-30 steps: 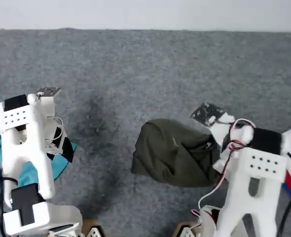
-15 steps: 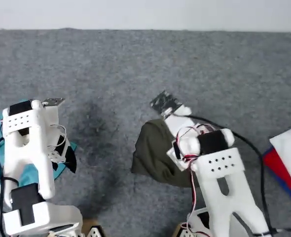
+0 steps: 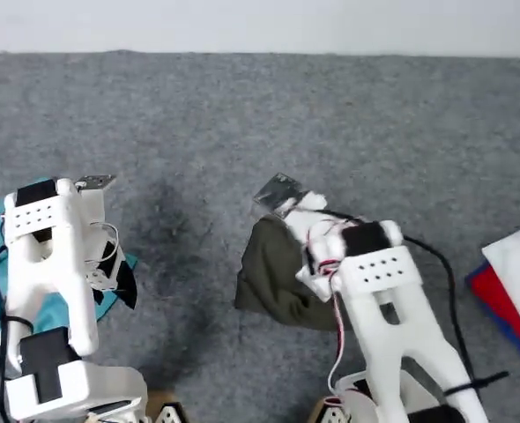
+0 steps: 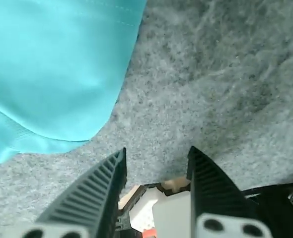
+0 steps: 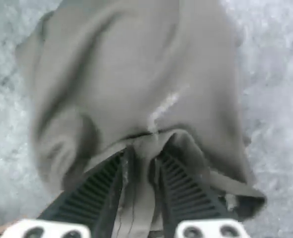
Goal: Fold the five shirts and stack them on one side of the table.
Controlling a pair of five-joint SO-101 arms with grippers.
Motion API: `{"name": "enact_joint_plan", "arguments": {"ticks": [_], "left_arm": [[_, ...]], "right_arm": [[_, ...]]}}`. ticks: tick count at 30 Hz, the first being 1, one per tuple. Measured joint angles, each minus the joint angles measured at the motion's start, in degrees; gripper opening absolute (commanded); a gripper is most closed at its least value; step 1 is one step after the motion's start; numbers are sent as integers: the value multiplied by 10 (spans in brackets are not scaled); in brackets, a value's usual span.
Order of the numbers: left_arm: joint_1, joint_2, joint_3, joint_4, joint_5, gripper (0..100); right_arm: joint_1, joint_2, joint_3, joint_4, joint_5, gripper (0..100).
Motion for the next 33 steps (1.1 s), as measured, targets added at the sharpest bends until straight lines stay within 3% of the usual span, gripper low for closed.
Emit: {"name": "enact_joint_plan", "arguments": {"ticks": [4, 11, 18, 25, 33], "left_arm": [[0, 0, 0, 0, 0, 191], [0, 0, 0, 0, 0, 191], [0, 0, 0, 0, 0, 191], [0, 0, 0, 0, 0, 191], [12, 0, 0, 0, 0, 191]], "right_arm": [[77, 0, 0, -31, 8, 5], [221, 0, 0, -35, 105, 9], [324, 0, 0, 35, 222, 33], [319, 0, 0, 99, 229, 225], [303, 0, -76, 145, 178, 233]]}}
